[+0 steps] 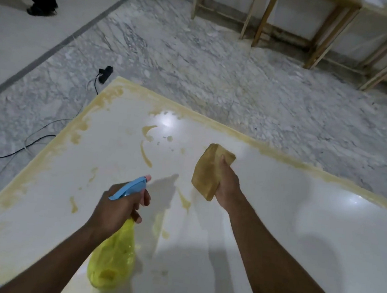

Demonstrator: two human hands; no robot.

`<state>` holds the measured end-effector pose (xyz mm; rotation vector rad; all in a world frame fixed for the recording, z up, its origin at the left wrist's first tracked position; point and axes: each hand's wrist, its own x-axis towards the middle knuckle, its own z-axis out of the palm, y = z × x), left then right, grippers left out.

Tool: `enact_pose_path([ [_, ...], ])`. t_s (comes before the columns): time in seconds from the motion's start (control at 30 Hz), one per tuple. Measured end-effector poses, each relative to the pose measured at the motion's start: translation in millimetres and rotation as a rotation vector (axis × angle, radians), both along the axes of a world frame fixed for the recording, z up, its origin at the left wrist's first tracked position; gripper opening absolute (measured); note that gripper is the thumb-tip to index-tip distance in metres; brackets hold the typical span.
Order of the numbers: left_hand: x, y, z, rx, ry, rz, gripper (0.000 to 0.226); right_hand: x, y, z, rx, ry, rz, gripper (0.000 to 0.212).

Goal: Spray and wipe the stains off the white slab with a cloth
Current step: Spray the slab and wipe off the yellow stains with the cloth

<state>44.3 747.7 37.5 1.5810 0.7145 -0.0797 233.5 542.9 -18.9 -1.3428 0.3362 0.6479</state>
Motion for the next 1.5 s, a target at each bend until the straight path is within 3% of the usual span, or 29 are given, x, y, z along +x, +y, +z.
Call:
enact_pose_path([
  [0.17,49.8,15.9,-5.0,-0.018,-0.036,0.045,0.032,97.5,20.4,-3.7,-0.623,-0.434,0.145,0.053],
  [0.27,66.4,22.9,-13.7,-0.026,-0.045,0.073,0.035,137.3,41.6,-30.0,-0.814,-0.683,0.241,0.047],
  [0.37,71.3,28.5,-24.0,-0.023,-0.035,0.096,0.039,150.6,71.7,-68.3,-1.033,-0.642,0.495,0.055],
  [0.47,66.1,32.2,-32.5,-0.052,-0.025,0.106,0.027,124.6,94.7,-101.4,-1.294,-0.578,0.753,0.059],
  [0.63,49.9,32.2,-36.4,-0.032,-0.008,0.114,0.040,66.3,98.0,-114.3,-1.346,-0.681,0.748,0.062],
  [1.5,-173.2,13.6,-15.8,-0.105,0.090,0.027,0.022,-310.8,31.7,-115.1,-1.234,-0.868,0.793,0.067],
])
